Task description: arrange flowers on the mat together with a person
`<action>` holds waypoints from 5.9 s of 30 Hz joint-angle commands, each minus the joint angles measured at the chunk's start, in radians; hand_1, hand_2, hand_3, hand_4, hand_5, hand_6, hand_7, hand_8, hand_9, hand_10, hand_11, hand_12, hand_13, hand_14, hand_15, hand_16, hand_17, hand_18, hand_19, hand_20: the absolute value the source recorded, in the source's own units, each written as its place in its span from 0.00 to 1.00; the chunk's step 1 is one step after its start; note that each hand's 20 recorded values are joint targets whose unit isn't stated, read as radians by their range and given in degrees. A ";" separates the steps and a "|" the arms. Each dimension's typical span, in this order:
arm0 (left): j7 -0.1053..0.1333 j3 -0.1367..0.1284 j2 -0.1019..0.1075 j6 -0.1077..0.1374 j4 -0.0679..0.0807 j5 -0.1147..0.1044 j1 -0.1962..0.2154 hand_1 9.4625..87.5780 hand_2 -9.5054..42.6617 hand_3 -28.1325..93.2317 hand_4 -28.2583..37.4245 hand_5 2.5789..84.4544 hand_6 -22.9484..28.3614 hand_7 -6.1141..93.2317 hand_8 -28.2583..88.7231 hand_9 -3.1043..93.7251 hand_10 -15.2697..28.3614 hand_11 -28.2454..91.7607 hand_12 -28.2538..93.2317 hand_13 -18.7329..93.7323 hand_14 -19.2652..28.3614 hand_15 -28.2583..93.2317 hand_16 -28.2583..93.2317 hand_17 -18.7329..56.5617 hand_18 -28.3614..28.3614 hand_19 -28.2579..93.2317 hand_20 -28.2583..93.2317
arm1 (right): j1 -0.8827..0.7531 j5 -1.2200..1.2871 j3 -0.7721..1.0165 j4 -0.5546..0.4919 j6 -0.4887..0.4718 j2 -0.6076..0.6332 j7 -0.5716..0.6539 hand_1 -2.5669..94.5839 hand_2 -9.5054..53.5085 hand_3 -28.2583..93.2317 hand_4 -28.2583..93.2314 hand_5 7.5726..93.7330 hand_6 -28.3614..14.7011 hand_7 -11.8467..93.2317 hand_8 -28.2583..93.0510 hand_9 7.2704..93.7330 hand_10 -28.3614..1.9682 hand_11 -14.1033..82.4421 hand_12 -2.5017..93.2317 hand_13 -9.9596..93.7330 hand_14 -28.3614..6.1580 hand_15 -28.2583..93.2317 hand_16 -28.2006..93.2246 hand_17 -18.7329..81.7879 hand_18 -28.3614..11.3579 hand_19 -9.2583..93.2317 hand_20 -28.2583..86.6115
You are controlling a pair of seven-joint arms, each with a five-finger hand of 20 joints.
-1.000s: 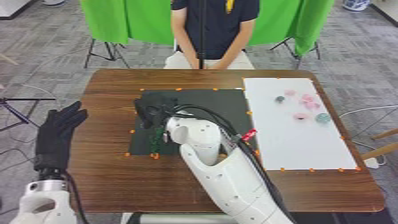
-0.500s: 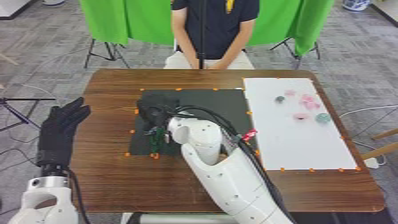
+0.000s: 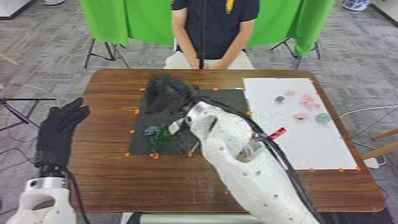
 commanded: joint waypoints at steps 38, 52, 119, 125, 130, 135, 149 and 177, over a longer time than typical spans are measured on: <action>-0.055 0.070 0.004 -0.147 -0.024 0.119 -0.057 0.12 0.28 0.75 0.00 0.53 0.53 0.19 0.20 0.48 0.66 0.38 0.35 0.46 0.74 0.31 0.27 0.28 0.68 0.25 0.34 | -0.887 1.189 0.765 -0.341 0.055 -0.058 -0.405 0.09 0.15 0.91 0.09 0.43 0.66 0.21 0.16 0.48 0.45 0.21 0.15 0.46 0.45 0.33 0.34 0.41 0.39 0.11 0.51; -0.052 0.056 0.007 -0.145 -0.019 0.079 -0.058 0.12 0.28 0.75 0.00 0.53 0.53 0.19 0.20 0.48 0.66 0.38 0.35 0.45 0.75 0.31 0.27 0.28 0.68 0.26 0.34 | -0.893 1.208 0.771 -0.345 0.068 -0.080 -0.420 0.10 0.15 0.92 0.09 0.45 0.66 0.22 0.16 0.50 0.45 0.21 0.15 0.49 0.45 0.34 0.34 0.42 0.39 0.11 0.52; -0.070 0.021 -0.002 -0.172 -0.014 0.071 -0.061 0.15 0.26 0.76 0.02 0.53 0.53 0.18 0.20 0.48 0.66 0.37 0.35 0.45 0.75 0.30 0.27 0.28 0.68 0.25 0.34 | -0.869 1.193 0.759 -0.320 0.082 -0.080 -0.421 0.10 0.16 0.92 0.09 0.49 0.69 0.24 0.15 0.46 0.45 0.20 0.17 0.52 0.38 0.35 0.37 0.44 0.37 0.10 0.52; -0.068 0.019 0.001 -0.173 -0.017 0.072 -0.059 0.16 0.25 0.75 0.05 0.52 0.53 0.18 0.20 0.48 0.66 0.37 0.35 0.45 0.75 0.30 0.28 0.28 0.67 0.25 0.34 | -0.849 1.158 0.797 -0.322 0.104 -0.037 -0.440 0.11 0.12 0.92 0.09 0.47 0.69 0.24 0.15 0.44 0.44 0.20 0.17 0.50 0.38 0.35 0.38 0.43 0.36 0.11 0.52; -0.062 0.011 -0.007 -0.157 -0.029 0.071 -0.041 0.16 0.24 0.76 0.06 0.52 0.53 0.18 0.20 0.48 0.66 0.37 0.35 0.45 0.75 0.30 0.28 0.28 0.67 0.25 0.34 | -0.801 0.935 0.891 -0.339 0.161 0.053 -0.354 0.16 0.00 0.89 0.08 0.45 0.66 0.25 0.15 0.44 0.40 0.27 0.27 0.53 0.38 0.35 0.42 0.46 0.34 0.17 0.55; -0.065 0.014 -0.003 -0.150 -0.028 0.070 -0.043 0.17 0.24 0.75 0.06 0.52 0.53 0.19 0.20 0.48 0.66 0.37 0.35 0.45 0.75 0.30 0.28 0.28 0.67 0.25 0.34 | -0.731 0.624 0.937 -0.354 0.282 0.166 -0.159 0.26 0.00 0.83 0.07 0.45 0.59 0.25 0.16 0.50 0.32 0.34 0.29 0.64 0.39 0.41 0.42 0.57 0.31 0.41 0.62; -0.079 0.015 0.003 -0.133 -0.032 0.068 -0.045 0.17 0.24 0.75 0.07 0.51 0.54 0.18 0.20 0.48 0.66 0.37 0.35 0.45 0.75 0.30 0.28 0.28 0.67 0.25 0.34 | -0.489 0.046 0.883 -0.186 0.021 0.413 0.217 0.37 0.00 0.77 0.05 0.56 0.67 0.23 0.16 0.77 0.41 0.34 0.23 0.90 0.57 0.51 0.42 0.77 0.41 0.81 0.53; -0.086 0.010 -0.011 -0.122 -0.041 0.070 -0.038 0.18 0.23 0.75 0.08 0.51 0.53 0.18 0.20 0.48 0.66 0.37 0.35 0.45 0.75 0.30 0.28 0.28 0.68 0.25 0.34 | -0.316 -0.196 0.720 0.075 -0.148 0.430 0.240 0.39 0.00 0.76 0.03 0.61 0.71 0.25 0.14 0.90 0.54 0.29 0.17 1.00 0.70 0.55 0.41 0.86 0.50 0.94 0.40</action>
